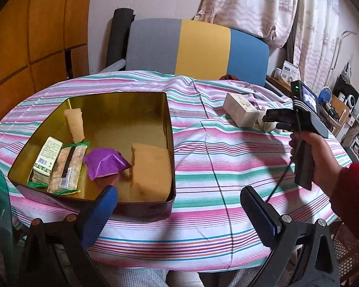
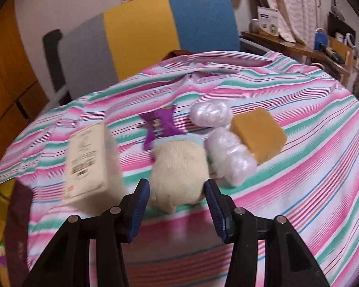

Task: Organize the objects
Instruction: 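Grasp the cream knitted pouch with the right tool and lift it, then grasp the cream printed box with the left tool while the right tool holds the pouch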

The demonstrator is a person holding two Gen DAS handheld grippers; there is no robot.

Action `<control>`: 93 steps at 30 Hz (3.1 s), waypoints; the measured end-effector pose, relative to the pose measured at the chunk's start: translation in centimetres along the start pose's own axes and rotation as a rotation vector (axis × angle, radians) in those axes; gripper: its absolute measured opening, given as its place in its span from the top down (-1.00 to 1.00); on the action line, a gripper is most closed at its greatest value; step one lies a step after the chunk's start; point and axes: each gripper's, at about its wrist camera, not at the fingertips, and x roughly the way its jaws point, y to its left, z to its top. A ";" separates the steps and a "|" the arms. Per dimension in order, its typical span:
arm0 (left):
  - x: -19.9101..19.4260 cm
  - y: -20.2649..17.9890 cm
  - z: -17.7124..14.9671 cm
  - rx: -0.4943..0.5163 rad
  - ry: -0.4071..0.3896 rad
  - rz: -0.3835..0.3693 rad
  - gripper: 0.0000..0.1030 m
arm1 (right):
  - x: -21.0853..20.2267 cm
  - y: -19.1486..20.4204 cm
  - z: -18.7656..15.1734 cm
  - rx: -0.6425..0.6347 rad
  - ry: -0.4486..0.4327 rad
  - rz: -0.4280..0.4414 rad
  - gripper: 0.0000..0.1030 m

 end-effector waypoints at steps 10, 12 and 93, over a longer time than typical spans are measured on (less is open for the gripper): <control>1.0 -1.2 0.0 0.024 0.033 -0.013 -1.00 | 1.4 0.9 1.1 -0.098 -0.022 -0.031 -0.01; 1.1 -1.3 -0.1 0.026 0.036 -0.016 -1.00 | 1.6 1.2 1.2 -0.133 -0.023 -0.043 -0.04; 18.5 -10.0 11.1 0.091 0.105 -0.148 0.00 | -2.6 0.6 -4.9 -0.101 -0.187 -0.109 -0.07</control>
